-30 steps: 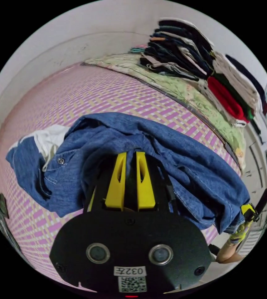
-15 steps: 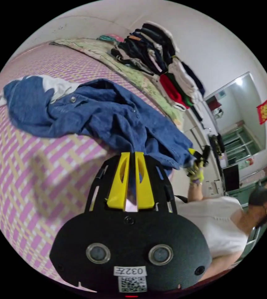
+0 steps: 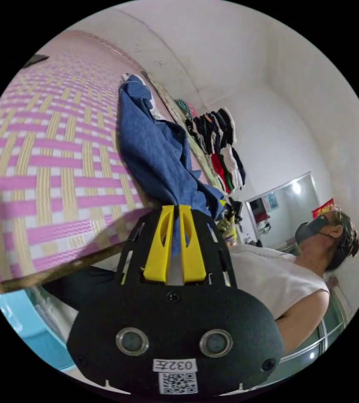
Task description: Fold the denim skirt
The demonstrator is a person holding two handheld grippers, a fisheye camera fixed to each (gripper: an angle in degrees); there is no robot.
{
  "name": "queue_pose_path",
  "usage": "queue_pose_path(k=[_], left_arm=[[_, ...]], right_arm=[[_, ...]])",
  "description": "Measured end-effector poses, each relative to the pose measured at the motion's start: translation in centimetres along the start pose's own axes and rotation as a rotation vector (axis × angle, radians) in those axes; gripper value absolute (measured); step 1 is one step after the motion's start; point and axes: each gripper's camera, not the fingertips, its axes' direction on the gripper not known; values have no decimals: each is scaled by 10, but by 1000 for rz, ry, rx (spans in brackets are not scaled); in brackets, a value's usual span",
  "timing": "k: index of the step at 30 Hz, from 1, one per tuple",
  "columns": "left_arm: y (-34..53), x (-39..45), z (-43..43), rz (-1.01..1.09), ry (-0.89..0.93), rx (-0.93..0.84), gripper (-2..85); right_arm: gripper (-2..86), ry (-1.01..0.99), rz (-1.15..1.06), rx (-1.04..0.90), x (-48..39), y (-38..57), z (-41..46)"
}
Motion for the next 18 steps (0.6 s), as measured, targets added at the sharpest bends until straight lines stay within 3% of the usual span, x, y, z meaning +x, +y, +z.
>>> queue_pose_path(k=[5,7,10,18], left_arm=[[0,24,9,146,29,-39,-12],[1,29,11,211,67,-72,-11],[5,6,26,135,73,-158,-10],[20,-10,38,104,47,-181,-9]], right_arm=[[22,-42,-58,146,-13,19,-51],[15,22,62,110,8,29,-59],[7,85,194,79,31,45,-59],[1,260,230,-89,39,41,-22]])
